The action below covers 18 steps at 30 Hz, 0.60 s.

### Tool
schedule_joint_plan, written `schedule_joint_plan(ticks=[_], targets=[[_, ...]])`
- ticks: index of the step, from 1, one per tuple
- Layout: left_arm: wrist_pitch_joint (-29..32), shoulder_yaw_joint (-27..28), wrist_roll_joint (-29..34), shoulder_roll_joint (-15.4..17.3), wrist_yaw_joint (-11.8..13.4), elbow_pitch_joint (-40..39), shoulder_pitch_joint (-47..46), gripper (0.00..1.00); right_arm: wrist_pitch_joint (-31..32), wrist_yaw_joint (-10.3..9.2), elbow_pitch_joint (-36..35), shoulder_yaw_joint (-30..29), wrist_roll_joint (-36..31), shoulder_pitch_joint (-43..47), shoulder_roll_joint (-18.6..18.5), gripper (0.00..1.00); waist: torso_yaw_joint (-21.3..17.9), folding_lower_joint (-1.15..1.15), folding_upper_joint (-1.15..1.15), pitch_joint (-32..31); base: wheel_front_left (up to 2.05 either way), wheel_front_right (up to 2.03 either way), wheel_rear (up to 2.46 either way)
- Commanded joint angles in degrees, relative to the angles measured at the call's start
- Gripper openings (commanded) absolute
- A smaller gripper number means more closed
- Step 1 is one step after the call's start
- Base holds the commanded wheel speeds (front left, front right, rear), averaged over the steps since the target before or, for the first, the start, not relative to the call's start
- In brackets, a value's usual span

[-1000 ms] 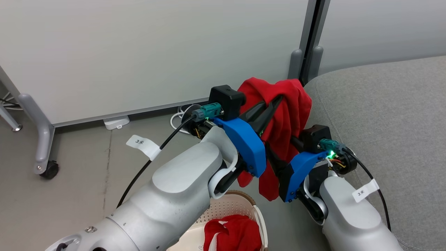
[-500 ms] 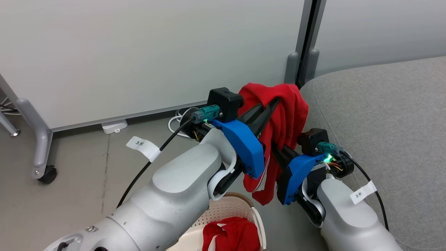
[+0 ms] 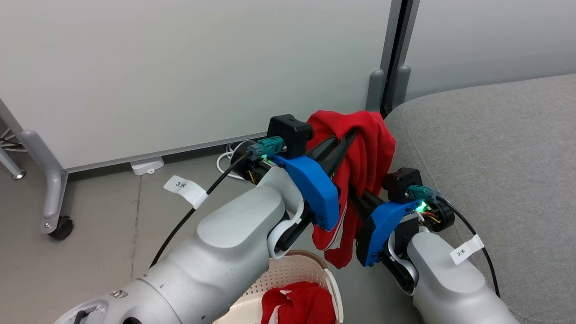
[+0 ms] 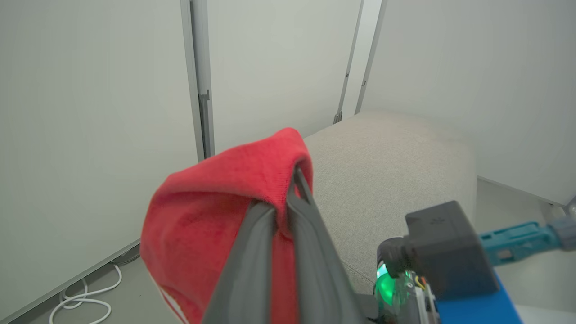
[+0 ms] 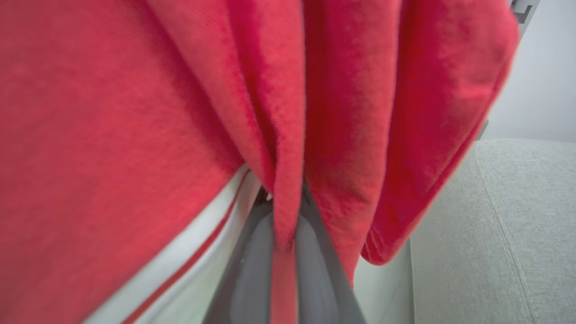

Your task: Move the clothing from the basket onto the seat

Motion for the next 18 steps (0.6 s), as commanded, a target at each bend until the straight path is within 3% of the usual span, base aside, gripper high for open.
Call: schedule_joint_plan(ticks=[1,2,3,4,5,13,18], targets=[[-0.4,-0.2,-0.4,0.0,-0.1,0.2,-1.0,0.0,-0.4,0.03,0.3,0.3,0.3,-1.0,-0.2,0.0,0.0,0.0,-0.01,0.0,0.0,0.0,0.0],[-0.4,-0.3,-0.5,0.0,0.0,0.3,-1.0,0.0,-0.6,0.03,0.4,0.4,0.5,-1.1,-0.2,0.0,-0.1,0.0,-0.01,0.0,0.0,0.0,0.0],[-0.4,-0.4,-0.5,0.0,0.0,0.4,-1.1,0.1,-0.6,0.03,0.5,0.5,0.7,-1.2,-0.2,0.0,-0.1,0.0,-0.01,0.0,0.0,0.0,0.0],[-0.5,-0.4,-0.5,0.0,0.0,0.5,-1.1,0.49,-0.6,0.03,0.7,0.6,0.7,-1.2,-0.2,0.0,-0.1,0.0,-0.01,0.0,0.0,0.0,0.0],[-0.5,-0.5,-0.6,0.0,0.0,0.5,-1.2,1.0,-0.7,0.03,0.9,0.7,0.7,-1.3,-0.2,0.0,-0.1,0.0,-0.01,0.0,0.0,0.0,0.0],[-0.6,-1.1,-1.1,0.0,-0.4,1.4,-0.5,1.0,-1.5,0.03,2.5,0.6,1.1,-2.1,-0.2,0.0,0.1,0.0,-0.01,0.2,0.0,0.0,0.0],[-1.7,-1.0,-0.3,2.1,-1.2,1.1,2.2,1.0,-2.2,0.03,3.2,0.0,0.9,-2.7,-0.2,0.0,0.2,0.0,-0.01,0.3,0.0,0.0,0.0]])
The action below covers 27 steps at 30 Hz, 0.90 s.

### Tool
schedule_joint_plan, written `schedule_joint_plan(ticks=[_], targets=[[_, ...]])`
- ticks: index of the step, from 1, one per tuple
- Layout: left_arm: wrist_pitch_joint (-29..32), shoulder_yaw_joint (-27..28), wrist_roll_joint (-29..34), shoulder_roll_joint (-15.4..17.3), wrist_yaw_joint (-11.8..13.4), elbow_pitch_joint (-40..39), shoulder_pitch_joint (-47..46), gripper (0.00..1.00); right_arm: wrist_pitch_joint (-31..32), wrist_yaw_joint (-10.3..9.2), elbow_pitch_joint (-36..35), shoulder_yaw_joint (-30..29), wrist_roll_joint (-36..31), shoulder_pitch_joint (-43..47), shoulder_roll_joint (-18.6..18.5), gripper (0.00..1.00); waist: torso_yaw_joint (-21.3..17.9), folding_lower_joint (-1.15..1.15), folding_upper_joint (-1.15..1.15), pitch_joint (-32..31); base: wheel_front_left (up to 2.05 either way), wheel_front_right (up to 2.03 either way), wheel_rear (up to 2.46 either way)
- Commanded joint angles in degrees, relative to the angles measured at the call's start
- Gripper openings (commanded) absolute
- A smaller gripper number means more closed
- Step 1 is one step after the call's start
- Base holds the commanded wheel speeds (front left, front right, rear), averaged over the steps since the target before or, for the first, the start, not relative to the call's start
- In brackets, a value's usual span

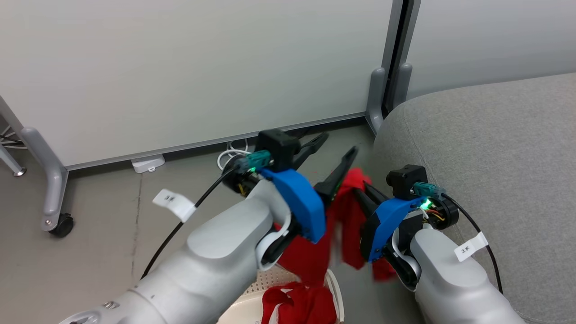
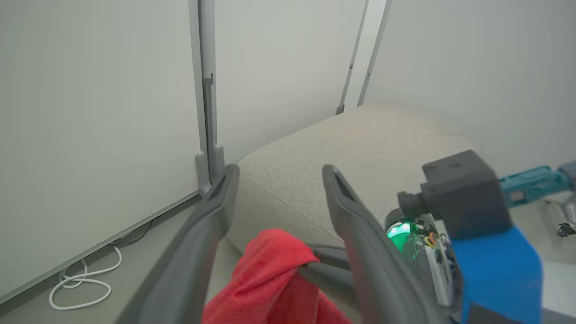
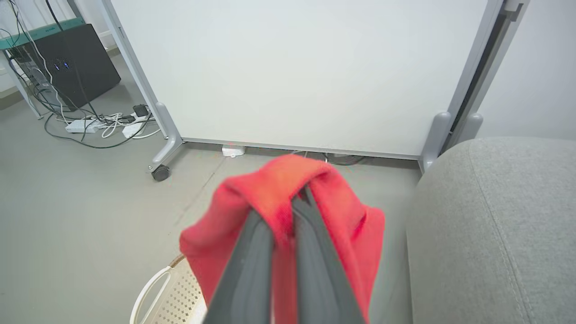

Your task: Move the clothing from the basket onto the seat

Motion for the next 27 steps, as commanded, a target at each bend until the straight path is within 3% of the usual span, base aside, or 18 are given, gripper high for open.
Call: schedule_joint_plan(ticks=[1,6,13,19,27], targets=[[-0.8,0.5,0.6,1.4,-0.3,-0.4,1.5,1.0,-0.5,0.03,0.3,-0.4,-0.2,-1.1,-0.2,0.0,0.1,0.0,0.0,0.0,0.0,0.0,0.0],[-1.6,3.9,2.7,4.8,0.4,-3.9,5.9,1.0,-1.5,0.03,1.1,-2.0,-1.1,-1.7,-0.2,0.0,0.4,0.0,0.0,0.3,0.0,0.0,0.0],[-1.6,22.7,15.7,9.5,1.6,-18.8,19.1,1.0,-2.8,0.03,0.0,-4.9,-2.2,-1.8,-0.2,0.0,0.3,0.0,0.0,1.0,0.0,0.0,0.0],[-1.6,36.3,26.6,10.4,1.2,-26.1,31.5,1.0,-2.5,0.03,-2.2,-7.0,-4.1,-0.8,-0.2,0.0,-0.5,0.0,0.0,1.6,0.0,0.0,0.0],[-1.6,47.4,36.7,10.1,0.1,-29.2,42.7,1.0,-0.3,0.03,-8.0,-9.0,-6.6,2.5,-0.2,0.0,-3.3,0.0,0.0,2.2,0.0,0.0,0.0]])
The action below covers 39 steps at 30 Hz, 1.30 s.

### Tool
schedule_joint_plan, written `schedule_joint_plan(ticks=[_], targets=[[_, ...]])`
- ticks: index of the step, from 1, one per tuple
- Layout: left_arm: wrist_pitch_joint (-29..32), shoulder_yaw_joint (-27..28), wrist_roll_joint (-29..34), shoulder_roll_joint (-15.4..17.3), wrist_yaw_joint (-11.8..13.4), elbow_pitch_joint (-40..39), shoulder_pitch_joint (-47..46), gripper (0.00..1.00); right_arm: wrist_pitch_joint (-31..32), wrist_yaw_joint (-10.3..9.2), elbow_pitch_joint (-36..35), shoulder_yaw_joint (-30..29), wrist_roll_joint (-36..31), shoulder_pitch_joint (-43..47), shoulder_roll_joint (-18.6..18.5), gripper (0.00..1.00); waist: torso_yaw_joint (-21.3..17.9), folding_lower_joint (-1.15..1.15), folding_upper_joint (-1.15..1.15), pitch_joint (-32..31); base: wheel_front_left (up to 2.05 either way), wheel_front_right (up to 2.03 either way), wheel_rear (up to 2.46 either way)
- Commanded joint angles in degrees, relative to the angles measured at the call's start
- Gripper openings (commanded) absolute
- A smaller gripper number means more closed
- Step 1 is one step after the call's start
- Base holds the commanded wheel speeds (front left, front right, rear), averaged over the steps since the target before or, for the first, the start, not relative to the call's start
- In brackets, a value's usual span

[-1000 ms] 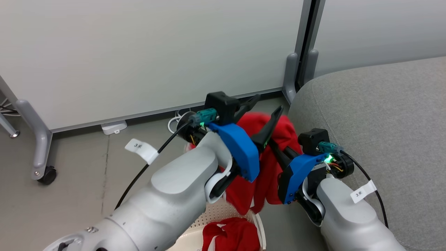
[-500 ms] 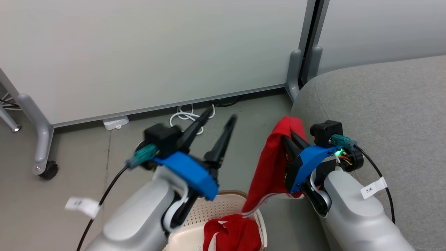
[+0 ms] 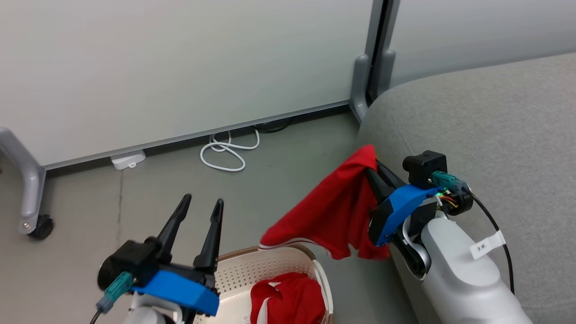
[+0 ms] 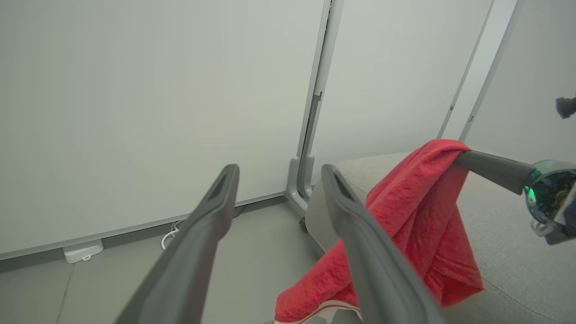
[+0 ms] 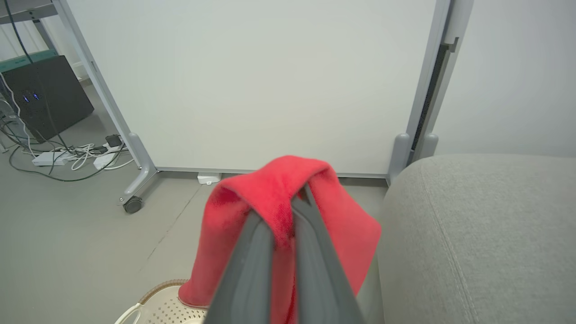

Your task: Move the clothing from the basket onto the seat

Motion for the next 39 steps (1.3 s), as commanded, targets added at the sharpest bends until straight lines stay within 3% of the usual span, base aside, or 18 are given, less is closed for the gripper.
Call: schedule_joint_plan(ticks=[1,7,14,29,39], targets=[[-0.2,2.3,1.9,-0.1,-0.4,-1.0,2.3,1.0,0.9,0.03,-2.0,-0.7,-0.6,1.5,-0.2,0.0,-1.4,0.0,0.0,0.3,0.0,0.0,0.0],[-0.2,8.6,4.9,-1.7,-1.5,-2.3,7.9,1.0,4.0,0.03,-9.0,-2.6,-2.4,5.2,-0.2,0.0,-5.3,0.0,0.0,1.0,0.0,0.0,0.0],[-0.2,10.8,7.8,-3.1,-2.6,-3.3,8.6,1.0,7.9,0.03,-16.6,-4.3,-3.3,9.6,-0.1,0.0,-10.8,0.0,0.0,1.9,0.0,0.0,0.0],[-0.2,8.1,7.5,-1.9,-2.9,-2.8,7.0,1.0,11.0,0.03,-25.3,-5.8,-2.7,15.3,-0.1,0.0,-22.8,0.0,0.0,4.1,0.0,0.0,0.0],[-0.2,3.8,5.8,-0.3,-2.9,-1.0,2.4,1.0,10.8,0.03,-29.4,-9.6,-3.3,18.3,-0.1,0.0,-23.7,0.0,0.0,6.2,0.0,0.0,0.0]])
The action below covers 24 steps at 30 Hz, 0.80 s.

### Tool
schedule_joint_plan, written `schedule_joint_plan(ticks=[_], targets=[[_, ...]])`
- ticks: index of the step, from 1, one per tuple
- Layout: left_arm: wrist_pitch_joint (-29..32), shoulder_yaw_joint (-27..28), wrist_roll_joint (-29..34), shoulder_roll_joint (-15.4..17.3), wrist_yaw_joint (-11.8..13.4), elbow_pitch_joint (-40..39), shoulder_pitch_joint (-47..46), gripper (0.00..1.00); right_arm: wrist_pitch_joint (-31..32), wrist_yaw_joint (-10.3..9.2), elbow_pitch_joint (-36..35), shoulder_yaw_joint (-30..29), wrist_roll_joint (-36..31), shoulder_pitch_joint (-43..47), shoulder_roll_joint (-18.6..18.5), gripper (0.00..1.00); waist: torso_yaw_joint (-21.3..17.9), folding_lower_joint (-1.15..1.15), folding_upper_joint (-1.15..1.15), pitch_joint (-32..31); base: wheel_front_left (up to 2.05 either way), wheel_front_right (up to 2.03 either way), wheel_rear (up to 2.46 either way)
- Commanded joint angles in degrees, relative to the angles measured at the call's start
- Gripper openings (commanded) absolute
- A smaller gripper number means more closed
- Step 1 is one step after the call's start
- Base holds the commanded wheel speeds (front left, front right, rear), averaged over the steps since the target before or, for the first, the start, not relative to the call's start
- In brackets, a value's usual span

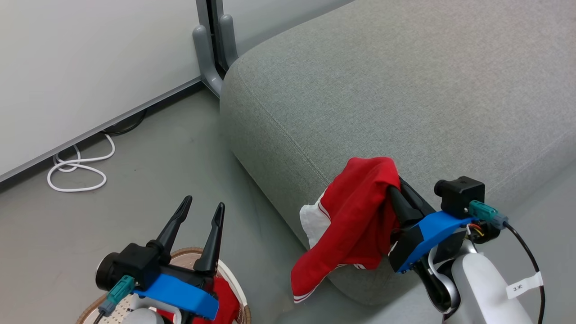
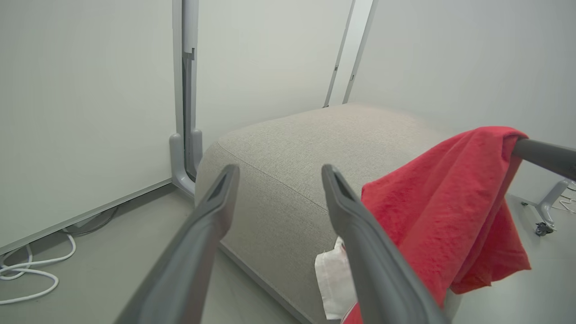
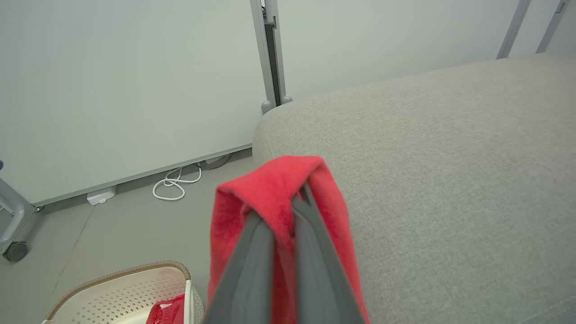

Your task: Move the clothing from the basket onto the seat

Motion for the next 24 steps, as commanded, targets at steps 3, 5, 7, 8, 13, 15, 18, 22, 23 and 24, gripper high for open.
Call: schedule_joint_plan(ticks=[3,5,7,8,13,15,18,22,23,24], targets=[[-0.2,-0.7,-0.6,0.3,-0.1,0.5,-1.4,1.0,0.2,0.03,-1.2,-0.8,-0.3,1.2,-0.1,0.0,0.0,0.0,0.0,0.3,0.0,0.0,0.0],[-0.2,-1.2,-0.8,0.4,-0.1,0.8,-1.7,1.0,0.2,0.03,-1.6,-1.0,-0.4,1.5,-0.1,0.0,0.0,0.0,0.0,0.4,0.0,0.0,0.0],[-0.2,-1.5,-0.8,0.6,-0.1,0.9,-1.9,1.0,0.3,0.03,-1.8,-1.2,-0.5,1.6,-0.1,0.0,0.0,0.0,0.0,0.5,0.0,0.0,0.0],[-0.2,-1.7,-0.9,0.7,-0.1,1.0,-1.9,1.0,0.3,0.03,-1.9,-1.3,-0.5,1.6,-0.1,0.0,0.0,0.0,0.0,0.6,0.0,0.0,0.0],[-0.2,-1.3,-0.7,1.2,-0.1,0.6,-1.6,1.0,0.5,0.03,-1.5,-1.0,-0.9,1.0,-0.1,0.0,0.0,0.0,0.0,1.5,0.0,0.0,0.0],[-0.2,-0.4,-1.1,1.0,-0.1,0.5,-1.2,1.0,0.6,0.03,-1.2,-0.9,-0.8,-0.4,-0.1,0.0,0.0,0.0,0.0,2.2,0.0,0.0,0.0],[-0.2,1.0,-0.7,1.2,-0.1,-0.6,-0.8,1.0,0.0,0.03,-0.5,-1.5,0.7,-3.0,-0.1,0.0,-0.1,0.0,0.0,3.9,0.0,0.0,0.0],[-0.2,0.8,0.8,2.1,-0.1,-2.0,-1.6,1.0,0.5,0.03,1.1,-4.0,-0.1,-8.8,-0.8,0.0,1.5,0.0,0.0,7.7,0.0,0.0,0.0],[-0.2,0.9,1.0,2.5,-0.1,-2.4,-2.4,1.0,0.4,0.03,1.2,-4.8,0.1,-10.8,-1.2,0.0,2.1,0.0,0.0,9.0,0.0,0.0,0.0],[-0.2,1.0,1.3,2.8,-0.1,-2.8,-3.1,1.0,0.6,0.03,1.2,-5.6,0.3,-12.5,-1.9,0.0,2.8,0.0,0.0,10.4,0.0,0.0,0.0]])
